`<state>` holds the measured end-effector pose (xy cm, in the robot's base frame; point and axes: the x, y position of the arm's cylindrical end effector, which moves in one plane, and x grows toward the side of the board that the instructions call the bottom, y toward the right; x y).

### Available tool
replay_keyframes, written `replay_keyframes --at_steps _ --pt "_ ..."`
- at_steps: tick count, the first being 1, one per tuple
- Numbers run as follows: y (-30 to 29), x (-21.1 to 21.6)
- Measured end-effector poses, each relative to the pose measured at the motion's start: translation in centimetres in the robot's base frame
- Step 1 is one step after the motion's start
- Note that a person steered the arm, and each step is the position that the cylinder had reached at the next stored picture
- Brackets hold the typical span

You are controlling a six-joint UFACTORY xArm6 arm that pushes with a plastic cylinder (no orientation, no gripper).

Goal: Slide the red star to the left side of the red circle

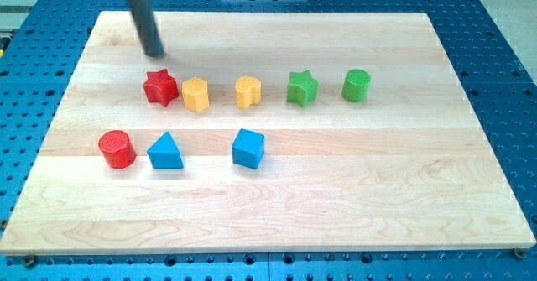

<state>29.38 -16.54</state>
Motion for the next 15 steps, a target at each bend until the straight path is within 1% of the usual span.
replay_keyframes --at_steps 1,2,3,4,6,7,8,9,10,12,13,14,15 --pt "0.4 2.0" --pt "0.2 6.1" --pt "1.3 4.7" --pt "3.6 7.9" --pt "-4.7 9.8" --pt "-9.2 12.5" --pt "-7.3 10.6" --pt "-2.2 10.7" --pt "-3.6 12.4" --pt "-9.1 15.7" --pt "-7.7 12.5" --pt "-11.8 12.3" --pt "-13.8 14.3"
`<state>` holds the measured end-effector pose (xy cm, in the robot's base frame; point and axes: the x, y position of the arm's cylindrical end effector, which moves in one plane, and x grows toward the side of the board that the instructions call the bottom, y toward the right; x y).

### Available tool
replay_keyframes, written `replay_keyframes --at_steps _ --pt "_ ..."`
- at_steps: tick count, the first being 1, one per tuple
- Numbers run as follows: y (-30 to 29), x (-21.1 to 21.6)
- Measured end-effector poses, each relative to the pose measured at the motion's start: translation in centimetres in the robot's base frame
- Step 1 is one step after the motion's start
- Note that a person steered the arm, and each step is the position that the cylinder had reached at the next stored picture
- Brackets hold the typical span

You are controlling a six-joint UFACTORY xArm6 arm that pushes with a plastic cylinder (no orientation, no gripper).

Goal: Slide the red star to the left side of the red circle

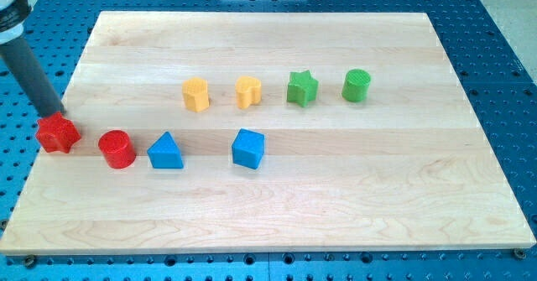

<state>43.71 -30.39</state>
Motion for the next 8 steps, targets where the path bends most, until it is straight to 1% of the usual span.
replay_keyframes --at_steps 1,2,4,5,6,7,8 --pt "0.0 5.3" --pt "0.5 6.0" --pt "2.7 6.0" --pt "2.3 1.4" --pt "4.3 0.5" --pt "4.4 3.3" --pt "4.4 4.8"
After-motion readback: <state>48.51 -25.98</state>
